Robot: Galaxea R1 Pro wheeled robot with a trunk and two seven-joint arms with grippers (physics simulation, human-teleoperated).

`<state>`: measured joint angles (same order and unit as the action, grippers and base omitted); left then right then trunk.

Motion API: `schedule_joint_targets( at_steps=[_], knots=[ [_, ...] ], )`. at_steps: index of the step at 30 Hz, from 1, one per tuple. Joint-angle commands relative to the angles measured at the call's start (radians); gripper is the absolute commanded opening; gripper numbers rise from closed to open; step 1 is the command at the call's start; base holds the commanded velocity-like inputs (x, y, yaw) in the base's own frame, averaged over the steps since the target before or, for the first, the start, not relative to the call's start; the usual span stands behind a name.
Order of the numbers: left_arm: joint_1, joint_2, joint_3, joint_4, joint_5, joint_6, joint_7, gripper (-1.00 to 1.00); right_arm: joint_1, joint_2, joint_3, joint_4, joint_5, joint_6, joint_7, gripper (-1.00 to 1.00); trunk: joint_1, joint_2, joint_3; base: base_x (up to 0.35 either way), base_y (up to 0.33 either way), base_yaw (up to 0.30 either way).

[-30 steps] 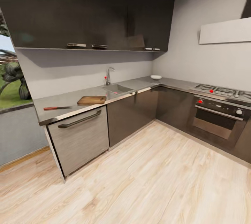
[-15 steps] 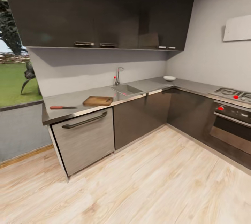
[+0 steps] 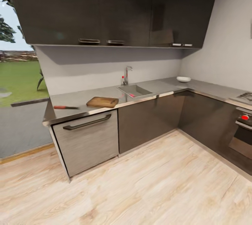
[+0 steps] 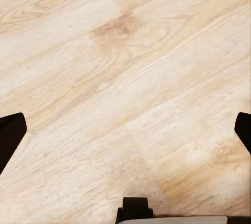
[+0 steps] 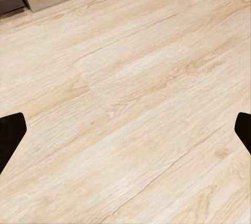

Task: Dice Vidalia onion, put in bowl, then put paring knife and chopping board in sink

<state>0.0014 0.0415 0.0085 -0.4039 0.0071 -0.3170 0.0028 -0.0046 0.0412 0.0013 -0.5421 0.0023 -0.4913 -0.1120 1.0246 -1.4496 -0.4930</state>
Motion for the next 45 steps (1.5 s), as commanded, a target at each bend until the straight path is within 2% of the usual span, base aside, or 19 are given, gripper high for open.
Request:
schedule_joint_targets(
  at_steps=[1, 17, 45],
  knots=[
    [0.000, 0.000, 0.001, -0.001, 0.001, -0.001, 0.000, 1.00, -0.001, 0.000, 0.000, 0.001, 0.001, -0.003, -0.003, 1.00, 0.000, 0.000, -0.002, 0.240, -0.236, 0.236],
    [0.000, 0.000, 0.001, -0.001, 0.001, -0.002, 0.000, 1.00, -0.001, 0.000, 0.000, 0.001, 0.001, -0.003, -0.003, 1.00, 0.000, 0.000, -0.015, 0.224, -0.238, 0.245],
    [0.000, 0.000, 0.001, -0.001, 0.001, -0.002, 0.000, 1.00, 0.000, 0.000, 0.000, 0.001, 0.001, -0.003, -0.003, 1.00, 0.000, 0.000, -0.034, 0.139, -0.266, 0.257]
  ],
)
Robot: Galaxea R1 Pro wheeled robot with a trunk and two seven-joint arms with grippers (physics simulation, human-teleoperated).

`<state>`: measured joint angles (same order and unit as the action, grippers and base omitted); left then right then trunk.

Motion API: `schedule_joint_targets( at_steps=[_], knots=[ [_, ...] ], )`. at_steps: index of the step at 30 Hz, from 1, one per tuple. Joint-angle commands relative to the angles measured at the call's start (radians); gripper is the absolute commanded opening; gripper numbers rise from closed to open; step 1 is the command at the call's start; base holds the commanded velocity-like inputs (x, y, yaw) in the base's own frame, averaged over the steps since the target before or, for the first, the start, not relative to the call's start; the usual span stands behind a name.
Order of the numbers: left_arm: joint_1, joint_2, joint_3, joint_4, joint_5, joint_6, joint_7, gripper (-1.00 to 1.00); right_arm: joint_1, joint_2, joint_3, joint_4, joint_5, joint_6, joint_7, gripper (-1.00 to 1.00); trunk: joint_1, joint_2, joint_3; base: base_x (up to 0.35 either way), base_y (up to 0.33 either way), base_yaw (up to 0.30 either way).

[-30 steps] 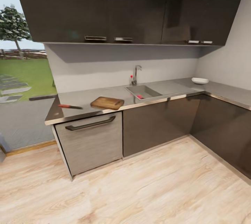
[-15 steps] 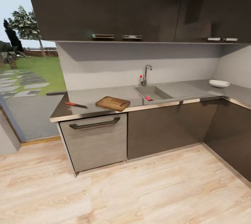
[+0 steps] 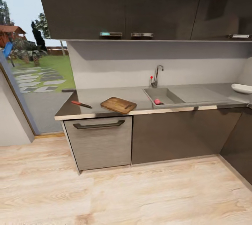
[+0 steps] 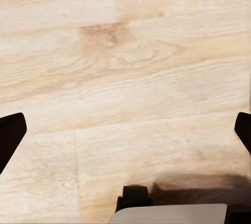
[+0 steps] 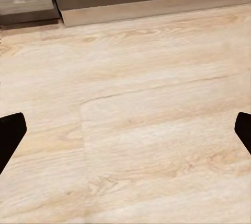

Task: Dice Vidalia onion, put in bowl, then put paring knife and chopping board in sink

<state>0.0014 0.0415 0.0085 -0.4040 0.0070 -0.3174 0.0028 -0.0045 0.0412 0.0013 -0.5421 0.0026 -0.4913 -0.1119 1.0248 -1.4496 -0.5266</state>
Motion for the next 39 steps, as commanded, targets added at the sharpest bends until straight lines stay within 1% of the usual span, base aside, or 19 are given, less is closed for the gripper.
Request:
schedule_joint_targets(
  at_steps=[1, 10, 25, 39],
  knots=[
    [0.000, 0.000, 0.001, -0.001, 0.001, -0.002, 0.000, 1.00, 0.000, 0.000, 0.000, 0.001, 0.000, -0.003, -0.003, 1.00, 0.000, 0.000, -0.001, 0.157, -0.271, 0.263],
    [0.000, 0.000, 0.000, -0.001, 0.000, -0.004, 0.000, 1.00, -0.001, 0.000, 0.000, 0.001, 0.000, -0.003, -0.003, 1.00, 0.000, 0.000, -0.007, 0.148, -0.226, 0.263],
    [0.000, 0.000, -0.002, -0.001, 0.000, -0.006, 0.000, 1.00, -0.001, 0.000, 0.001, 0.001, 0.000, -0.003, -0.003, 1.00, 0.000, 0.000, -0.015, 0.013, -0.016, 0.257],
    [0.000, 0.000, -0.002, 0.000, 0.000, -0.006, 0.000, 1.00, -0.001, 0.000, 0.002, 0.001, 0.000, -0.003, -0.003, 1.00, 0.000, 0.000, -0.016, 0.000, 0.000, 0.029]
  ],
)
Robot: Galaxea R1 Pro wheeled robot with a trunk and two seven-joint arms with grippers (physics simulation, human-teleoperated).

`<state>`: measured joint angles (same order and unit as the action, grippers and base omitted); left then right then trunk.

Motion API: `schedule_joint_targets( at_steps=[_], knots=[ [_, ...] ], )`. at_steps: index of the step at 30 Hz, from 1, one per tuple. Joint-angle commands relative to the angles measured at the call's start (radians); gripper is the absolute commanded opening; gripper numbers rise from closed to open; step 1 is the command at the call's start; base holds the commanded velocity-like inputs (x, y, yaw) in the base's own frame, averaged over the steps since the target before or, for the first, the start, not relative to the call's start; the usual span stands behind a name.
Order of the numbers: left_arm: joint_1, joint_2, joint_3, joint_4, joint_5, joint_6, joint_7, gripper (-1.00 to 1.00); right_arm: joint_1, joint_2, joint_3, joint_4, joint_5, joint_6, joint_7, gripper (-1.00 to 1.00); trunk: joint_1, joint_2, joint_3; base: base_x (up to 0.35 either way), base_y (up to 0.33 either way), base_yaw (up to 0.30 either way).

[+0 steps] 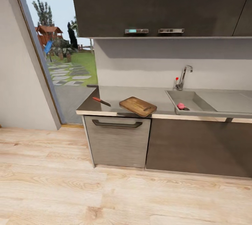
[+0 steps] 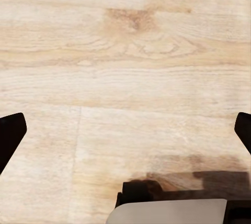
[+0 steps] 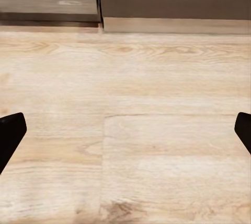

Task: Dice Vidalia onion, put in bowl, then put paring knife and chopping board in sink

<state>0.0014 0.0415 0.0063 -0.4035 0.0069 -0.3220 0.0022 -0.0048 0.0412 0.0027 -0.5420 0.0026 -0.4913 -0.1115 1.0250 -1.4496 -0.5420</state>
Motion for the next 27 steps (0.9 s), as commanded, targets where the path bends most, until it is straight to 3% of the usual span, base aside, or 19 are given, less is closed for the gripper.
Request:
schedule_joint_targets(
  at_steps=[1, 14, 27],
  knots=[
    [0.000, 0.000, 0.001, -0.001, 0.001, -0.002, 0.000, 1.00, -0.001, 0.000, 0.000, 0.000, 0.000, -0.003, -0.004, 1.00, 0.000, 0.000, -0.001, 0.000, 0.000, -0.073],
    [0.000, 0.000, 0.001, 0.006, 0.000, -0.002, 0.000, 1.00, 0.000, 0.000, 0.001, 0.000, 0.000, -0.012, -0.002, 1.00, 0.000, 0.000, -0.001, 0.002, 0.000, -0.127],
    [0.000, 0.000, 0.001, 0.014, -0.002, -0.002, 0.000, 1.00, -0.001, -0.001, 0.003, 0.000, 0.002, -0.018, -0.001, 1.00, 0.000, 0.000, -0.001, 0.039, 0.000, -0.013]
  ],
)
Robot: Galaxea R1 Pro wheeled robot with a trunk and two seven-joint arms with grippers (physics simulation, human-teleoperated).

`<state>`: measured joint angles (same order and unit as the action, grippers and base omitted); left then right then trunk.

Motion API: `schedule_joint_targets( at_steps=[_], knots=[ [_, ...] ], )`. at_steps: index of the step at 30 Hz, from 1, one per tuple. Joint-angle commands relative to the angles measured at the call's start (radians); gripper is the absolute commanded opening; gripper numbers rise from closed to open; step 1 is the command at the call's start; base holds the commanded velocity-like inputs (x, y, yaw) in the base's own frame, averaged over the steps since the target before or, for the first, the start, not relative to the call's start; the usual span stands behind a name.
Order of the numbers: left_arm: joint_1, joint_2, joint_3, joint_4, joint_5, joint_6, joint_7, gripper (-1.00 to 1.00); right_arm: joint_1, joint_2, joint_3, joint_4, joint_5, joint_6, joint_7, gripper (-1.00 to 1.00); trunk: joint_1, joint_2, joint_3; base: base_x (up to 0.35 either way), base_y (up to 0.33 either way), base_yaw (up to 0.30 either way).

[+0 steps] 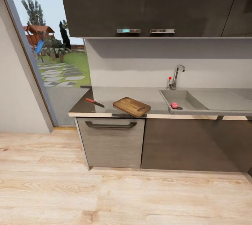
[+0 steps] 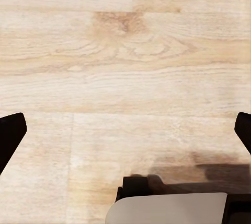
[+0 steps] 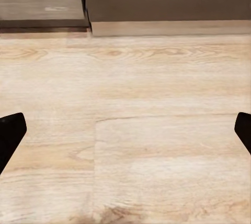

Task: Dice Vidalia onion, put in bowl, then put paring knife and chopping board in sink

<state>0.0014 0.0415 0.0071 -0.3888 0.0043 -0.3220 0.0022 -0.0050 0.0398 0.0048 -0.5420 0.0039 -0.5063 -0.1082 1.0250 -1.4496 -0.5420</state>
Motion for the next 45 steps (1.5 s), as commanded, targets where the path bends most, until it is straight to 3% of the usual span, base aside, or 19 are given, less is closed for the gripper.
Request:
schedule_joint_targets(
  at_steps=[1, 20, 23, 32, 45],
  knots=[
    [0.000, 0.000, 0.000, -0.001, 0.000, -0.002, 0.000, 1.00, 0.000, 0.000, 0.001, 0.000, 0.001, -0.003, -0.004, 1.00, 0.000, 0.000, -0.001, 0.002, 0.000, 0.000],
    [0.000, -0.001, 0.001, -0.005, 0.004, -0.002, 0.000, 1.00, -0.001, 0.000, -0.001, 0.000, 0.004, -0.003, -0.005, 1.00, 0.000, 0.000, -0.001, 0.000, 0.000, 0.000],
    [0.000, -0.020, 0.002, -0.009, 0.005, -0.002, -0.001, 1.00, -0.001, 0.000, -0.002, 0.000, 0.004, -0.003, -0.005, 1.00, 0.000, 0.000, -0.001, -0.015, 0.000, 0.000],
    [0.000, -0.032, 0.002, -0.009, 0.005, -0.001, 0.000, 1.00, 0.000, 0.000, -0.002, -0.001, 0.004, -0.003, -0.004, 1.00, 0.000, 0.000, -0.001, -0.008, 0.000, 0.000],
    [0.000, -0.034, 0.002, -0.008, 0.005, 0.000, 0.001, 1.00, 0.000, 0.000, -0.002, -0.001, 0.004, -0.003, -0.004, 1.00, -0.050, 0.091, 0.040, 0.000, 0.000, 0.000]
  ],
)
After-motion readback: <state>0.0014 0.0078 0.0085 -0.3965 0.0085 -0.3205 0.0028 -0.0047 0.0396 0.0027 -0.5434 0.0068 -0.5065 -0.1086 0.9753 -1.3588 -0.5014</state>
